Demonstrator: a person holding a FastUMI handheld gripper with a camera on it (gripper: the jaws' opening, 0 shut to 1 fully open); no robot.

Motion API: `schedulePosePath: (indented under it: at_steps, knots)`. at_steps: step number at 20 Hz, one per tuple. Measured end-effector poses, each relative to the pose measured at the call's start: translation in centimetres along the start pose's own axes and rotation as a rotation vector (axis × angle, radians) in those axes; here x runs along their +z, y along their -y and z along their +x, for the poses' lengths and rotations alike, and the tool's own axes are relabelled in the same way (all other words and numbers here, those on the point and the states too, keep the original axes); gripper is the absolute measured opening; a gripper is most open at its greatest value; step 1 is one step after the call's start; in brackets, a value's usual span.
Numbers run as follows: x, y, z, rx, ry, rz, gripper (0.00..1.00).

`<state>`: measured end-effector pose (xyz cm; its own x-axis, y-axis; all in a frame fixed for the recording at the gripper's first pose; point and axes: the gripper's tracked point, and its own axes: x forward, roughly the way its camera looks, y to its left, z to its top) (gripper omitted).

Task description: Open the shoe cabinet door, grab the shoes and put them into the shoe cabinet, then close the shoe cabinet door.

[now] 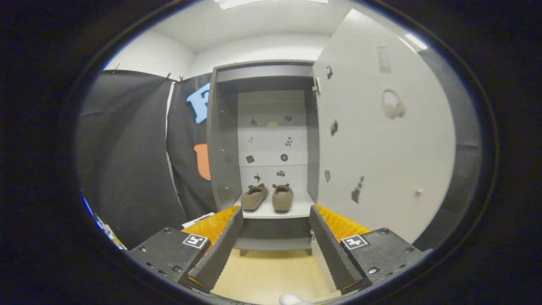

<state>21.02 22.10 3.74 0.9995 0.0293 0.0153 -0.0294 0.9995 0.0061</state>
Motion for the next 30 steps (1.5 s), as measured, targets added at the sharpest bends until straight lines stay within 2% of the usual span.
schedulePosePath:
  at_steps: [3, 9, 12, 16, 19, 22, 25, 27, 30]
  knots:
    - [-0.1, 2.8, -4.0, -0.037, 0.001, 0.013, 1.00]
    - [0.2, 11.7, -8.9, -0.201, 0.026, 0.022, 1.00]
    - [0.1, 16.2, -9.4, -0.275, 0.027, 0.034, 1.00]
    - [0.1, 21.4, -7.9, -0.328, 0.020, 0.060, 1.00]
    - [-0.2, 23.6, -5.8, -0.317, -0.014, 0.067, 1.00]
    - [-0.5, 23.3, -4.0, -0.280, -0.048, 0.049, 0.99]
    - [-0.2, 23.6, -3.4, -0.249, -0.047, 0.015, 0.99]
    - [-0.3, 22.8, -3.2, -0.195, -0.061, 0.030, 0.98]
    - [-0.7, 22.9, -2.9, -0.178, -0.062, 0.017, 0.96]
